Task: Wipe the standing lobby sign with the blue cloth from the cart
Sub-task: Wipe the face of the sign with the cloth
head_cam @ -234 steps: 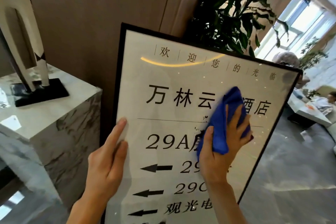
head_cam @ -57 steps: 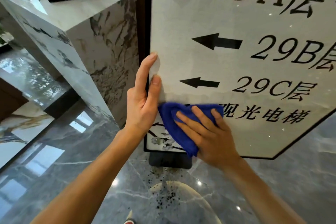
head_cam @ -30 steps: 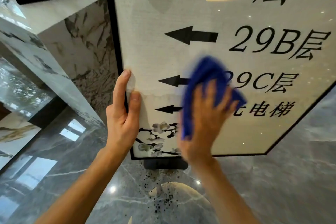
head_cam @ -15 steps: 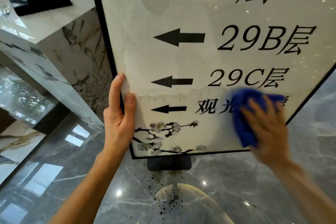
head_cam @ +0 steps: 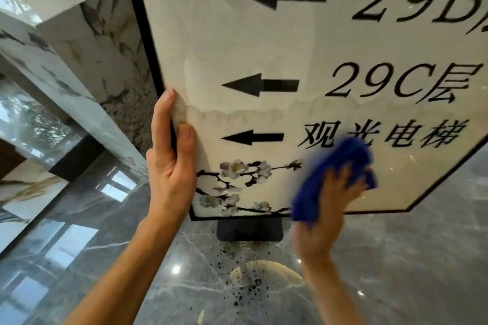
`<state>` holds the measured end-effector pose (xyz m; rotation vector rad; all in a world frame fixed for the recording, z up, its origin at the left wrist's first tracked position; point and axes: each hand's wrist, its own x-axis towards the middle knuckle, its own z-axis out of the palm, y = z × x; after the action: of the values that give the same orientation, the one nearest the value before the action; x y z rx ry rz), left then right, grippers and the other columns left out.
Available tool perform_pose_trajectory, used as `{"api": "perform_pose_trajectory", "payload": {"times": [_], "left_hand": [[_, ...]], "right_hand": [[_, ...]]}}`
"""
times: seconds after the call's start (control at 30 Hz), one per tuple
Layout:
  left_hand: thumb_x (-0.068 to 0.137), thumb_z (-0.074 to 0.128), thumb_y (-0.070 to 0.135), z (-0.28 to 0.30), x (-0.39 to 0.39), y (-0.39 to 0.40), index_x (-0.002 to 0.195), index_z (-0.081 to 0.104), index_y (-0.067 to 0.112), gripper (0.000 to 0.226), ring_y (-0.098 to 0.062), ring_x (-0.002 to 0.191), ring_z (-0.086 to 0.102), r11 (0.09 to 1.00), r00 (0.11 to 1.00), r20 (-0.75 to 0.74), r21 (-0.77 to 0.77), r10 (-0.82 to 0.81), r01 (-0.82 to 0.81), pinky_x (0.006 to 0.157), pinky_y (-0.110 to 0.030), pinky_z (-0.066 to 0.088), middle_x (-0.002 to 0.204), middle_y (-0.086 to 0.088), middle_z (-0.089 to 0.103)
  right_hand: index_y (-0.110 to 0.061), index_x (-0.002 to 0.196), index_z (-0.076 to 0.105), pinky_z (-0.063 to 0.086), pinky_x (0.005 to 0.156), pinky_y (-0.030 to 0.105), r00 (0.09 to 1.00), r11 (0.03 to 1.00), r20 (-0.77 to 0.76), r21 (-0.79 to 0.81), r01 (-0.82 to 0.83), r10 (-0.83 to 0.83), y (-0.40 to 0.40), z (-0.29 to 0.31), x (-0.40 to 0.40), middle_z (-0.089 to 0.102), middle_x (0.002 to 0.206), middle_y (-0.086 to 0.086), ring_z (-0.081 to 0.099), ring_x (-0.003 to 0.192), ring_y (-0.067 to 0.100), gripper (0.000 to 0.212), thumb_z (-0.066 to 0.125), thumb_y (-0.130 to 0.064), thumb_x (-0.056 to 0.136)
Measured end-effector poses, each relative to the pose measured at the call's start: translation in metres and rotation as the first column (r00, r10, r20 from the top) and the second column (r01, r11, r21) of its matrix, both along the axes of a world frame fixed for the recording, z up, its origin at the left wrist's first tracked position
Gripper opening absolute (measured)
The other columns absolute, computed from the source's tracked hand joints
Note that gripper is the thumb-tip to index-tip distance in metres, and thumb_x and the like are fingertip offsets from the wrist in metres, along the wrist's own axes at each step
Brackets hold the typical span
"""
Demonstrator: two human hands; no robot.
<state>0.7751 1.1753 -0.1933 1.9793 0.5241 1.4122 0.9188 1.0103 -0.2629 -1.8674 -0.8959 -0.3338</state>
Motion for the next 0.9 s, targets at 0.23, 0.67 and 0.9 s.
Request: {"api": "perform_pose_trajectory", "payload": {"times": [0.23, 0.67, 0.9], "left_hand": [[0.108, 0.032, 0.006, 0.004, -0.003, 0.009, 0.15, 0.016, 0.0, 0.045, 0.026, 0.131, 0.029, 0.998, 1.0, -0.007, -0.052, -0.02, 0.02, 0.101, 0.003, 0.025, 0.149, 0.045, 0.024], [0.107, 0.035, 0.017, 0.021, -0.012, 0.001, 0.147, 0.025, 0.045, 0.05, 0.03, 0.106, 0.046, 0.976, 0.996, -0.08, -0.215, -0.042, 0.024, 0.083, 0.005, 0.039, 0.131, 0.052, 0.04], [0.106, 0.033, 0.002, 0.014, -0.008, -0.002, 0.149, 0.021, 0.04, 0.059, 0.028, 0.125, 0.034, 0.99, 0.999, -0.027, -0.139, -0.034, 0.03, 0.095, 0.007, 0.028, 0.145, 0.045, 0.033]], "right_hand": [[-0.024, 0.139, 0.045, -0.009, 0.124, 0.053, 0.87, 0.927, 0.386, -0.329, -0.181, 0.307, 0.057, -0.035, -0.113, 0.027, 0.161, -0.009, 0.0, 0.157, 0.026, 0.049, 0.056, -0.037, 0.094], [-0.032, 0.156, 0.024, 0.005, 0.127, 0.045, 0.775, 0.904, 0.529, -0.409, -0.124, 0.346, -0.062, 0.015, 0.074, 0.014, 0.167, -0.015, 0.009, 0.156, 0.017, 0.055, 0.041, -0.04, 0.105], [-0.001, 0.147, 0.037, 0.011, 0.115, 0.076, 0.965, 0.987, 0.262, -0.149, 0.065, -0.024, -0.102, 0.007, 0.129, 0.028, 0.162, 0.016, 0.011, 0.154, 0.038, 0.05, 0.042, -0.028, 0.106]]}}
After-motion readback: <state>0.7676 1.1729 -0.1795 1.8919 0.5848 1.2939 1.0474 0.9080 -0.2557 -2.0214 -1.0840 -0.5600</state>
